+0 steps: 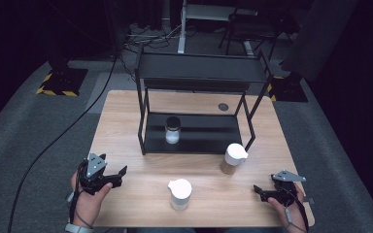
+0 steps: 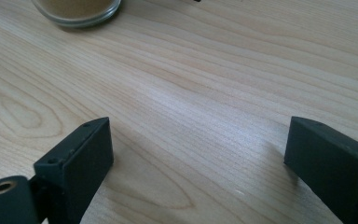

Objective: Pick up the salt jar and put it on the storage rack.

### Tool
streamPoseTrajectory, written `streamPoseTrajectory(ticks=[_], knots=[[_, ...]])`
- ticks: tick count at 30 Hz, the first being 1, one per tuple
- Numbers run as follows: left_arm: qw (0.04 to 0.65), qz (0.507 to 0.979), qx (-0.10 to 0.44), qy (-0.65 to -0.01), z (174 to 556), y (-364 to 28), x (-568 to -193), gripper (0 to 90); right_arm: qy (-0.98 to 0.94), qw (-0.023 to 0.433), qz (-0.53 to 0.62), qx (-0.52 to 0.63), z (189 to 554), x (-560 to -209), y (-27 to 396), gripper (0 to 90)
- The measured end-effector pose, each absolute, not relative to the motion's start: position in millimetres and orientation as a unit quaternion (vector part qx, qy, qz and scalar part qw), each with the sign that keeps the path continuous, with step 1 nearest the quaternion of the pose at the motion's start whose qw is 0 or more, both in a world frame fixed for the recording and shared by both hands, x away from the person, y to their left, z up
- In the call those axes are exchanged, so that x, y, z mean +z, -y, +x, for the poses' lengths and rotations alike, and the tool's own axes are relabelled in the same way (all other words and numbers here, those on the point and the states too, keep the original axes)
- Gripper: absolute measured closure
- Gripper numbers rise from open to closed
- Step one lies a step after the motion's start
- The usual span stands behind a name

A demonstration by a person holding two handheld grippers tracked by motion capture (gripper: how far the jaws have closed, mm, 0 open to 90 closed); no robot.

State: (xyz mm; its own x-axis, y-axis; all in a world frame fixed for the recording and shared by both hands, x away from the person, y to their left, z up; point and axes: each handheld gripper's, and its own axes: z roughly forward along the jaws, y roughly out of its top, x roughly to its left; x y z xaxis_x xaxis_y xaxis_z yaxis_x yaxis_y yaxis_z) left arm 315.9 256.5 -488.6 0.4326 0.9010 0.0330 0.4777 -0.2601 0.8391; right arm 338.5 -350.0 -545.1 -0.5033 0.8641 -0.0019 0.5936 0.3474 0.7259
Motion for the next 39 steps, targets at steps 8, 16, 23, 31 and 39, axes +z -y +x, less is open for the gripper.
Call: streamPoseTrajectory(ticks=[8, 16, 23, 31, 39], knots=[[0.384, 0.75, 0.254, -0.475, 317.7, -258.8, -507.7, 11.4, -0.797, 0.198, 0.457, 0.342, 338.5, -545.2, 350.0, 7.7], [0.379, 0.746, 0.251, -0.487, 318.3, -263.4, -520.4, 11.4, -0.797, 0.198, 0.457, 0.342, 338.5, -545.2, 350.0, 7.8], [0.374, 0.745, 0.245, -0.495, 317.3, -265.4, -528.3, 11.4, -0.797, 0.198, 0.457, 0.342, 338.5, -545.1, 349.9, 7.7], [0.361, 0.749, 0.242, -0.501, 314.4, -265.4, -537.3, 11.4, -0.797, 0.198, 0.458, 0.342, 338.6, -545.1, 349.9, 7.7], [0.348, 0.752, 0.231, -0.51, 311.7, -266.1, -542.0, 11.3, -0.796, 0.198, 0.458, 0.342, 338.7, -545.2, 349.9, 7.7]])
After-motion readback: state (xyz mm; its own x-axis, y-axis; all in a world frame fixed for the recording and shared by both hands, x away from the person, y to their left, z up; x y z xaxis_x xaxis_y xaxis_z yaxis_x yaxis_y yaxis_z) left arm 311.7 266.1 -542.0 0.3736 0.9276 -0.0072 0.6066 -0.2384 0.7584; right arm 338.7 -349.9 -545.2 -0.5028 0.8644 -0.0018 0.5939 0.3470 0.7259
